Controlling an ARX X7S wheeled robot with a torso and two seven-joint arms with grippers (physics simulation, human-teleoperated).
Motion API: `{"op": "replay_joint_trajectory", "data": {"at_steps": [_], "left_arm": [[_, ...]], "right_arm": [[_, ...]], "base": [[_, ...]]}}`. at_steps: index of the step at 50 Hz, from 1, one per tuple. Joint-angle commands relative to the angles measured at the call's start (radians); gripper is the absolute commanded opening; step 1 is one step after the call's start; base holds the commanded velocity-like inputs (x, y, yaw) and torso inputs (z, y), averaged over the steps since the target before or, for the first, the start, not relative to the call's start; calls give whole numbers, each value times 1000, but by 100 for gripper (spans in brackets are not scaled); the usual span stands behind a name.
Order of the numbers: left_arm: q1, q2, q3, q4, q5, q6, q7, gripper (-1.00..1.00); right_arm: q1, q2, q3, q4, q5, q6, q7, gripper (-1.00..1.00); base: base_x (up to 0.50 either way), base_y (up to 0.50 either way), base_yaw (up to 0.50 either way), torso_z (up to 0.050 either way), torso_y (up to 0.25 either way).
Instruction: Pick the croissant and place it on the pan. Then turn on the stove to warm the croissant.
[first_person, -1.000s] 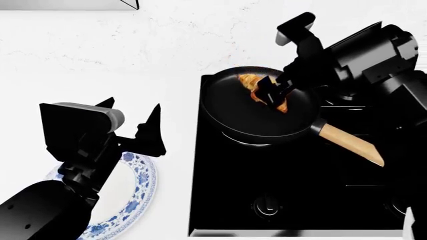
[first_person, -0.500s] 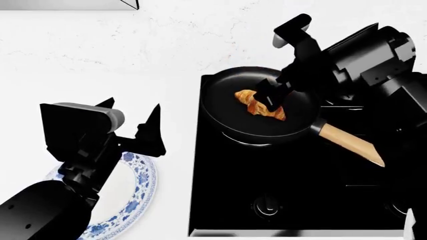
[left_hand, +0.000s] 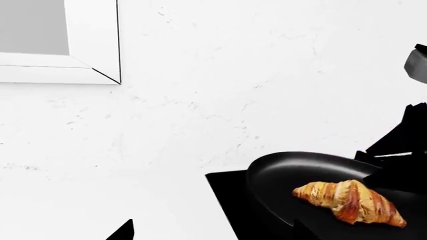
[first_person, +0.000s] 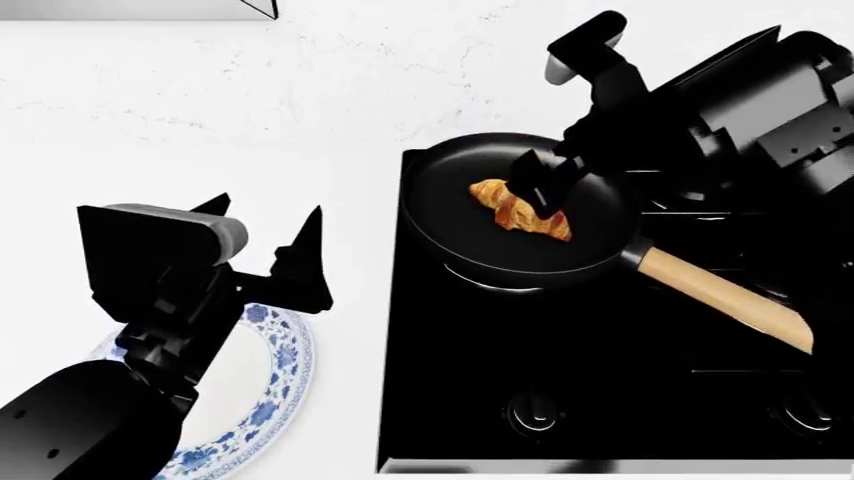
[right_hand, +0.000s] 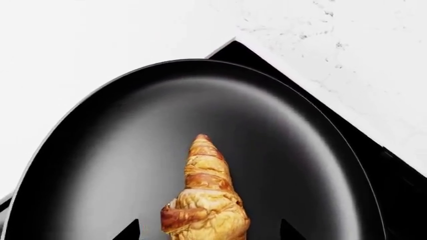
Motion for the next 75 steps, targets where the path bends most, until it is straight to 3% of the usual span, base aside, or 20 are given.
{"op": "replay_joint_trajectory", "data": {"at_steps": [1, 14, 30, 43, 52, 75], "left_arm": [[-3, 1, 2, 8, -7, 3, 0, 100], [13, -6, 1, 33, -17, 6, -5, 100], [16, -12, 0, 50, -27, 5, -14, 100], [35, -17, 1, 73, -41, 8, -15, 100], [45, -20, 5, 78, -42, 16, -6, 100], [37, -21, 36, 94, -54, 10, 8, 100]], "right_arm": [[-3, 72, 32, -190, 55, 113, 97, 100], [-29, 166, 146, -444, 190, 291, 314, 100], [-103, 266, 351, -754, 424, 492, 684, 100], [-177, 272, 537, -914, 768, 616, 1146, 100], [-190, 292, 524, -960, 1111, 573, 1518, 100], [-202, 351, 399, -1248, 1569, 200, 2056, 100]], "base": [[0, 0, 0, 0, 0], [0, 0, 0, 0, 0], [0, 0, 0, 0, 0], [0, 0, 0, 0, 0], [0, 0, 0, 0, 0], [0, 0, 0, 0, 0]]}}
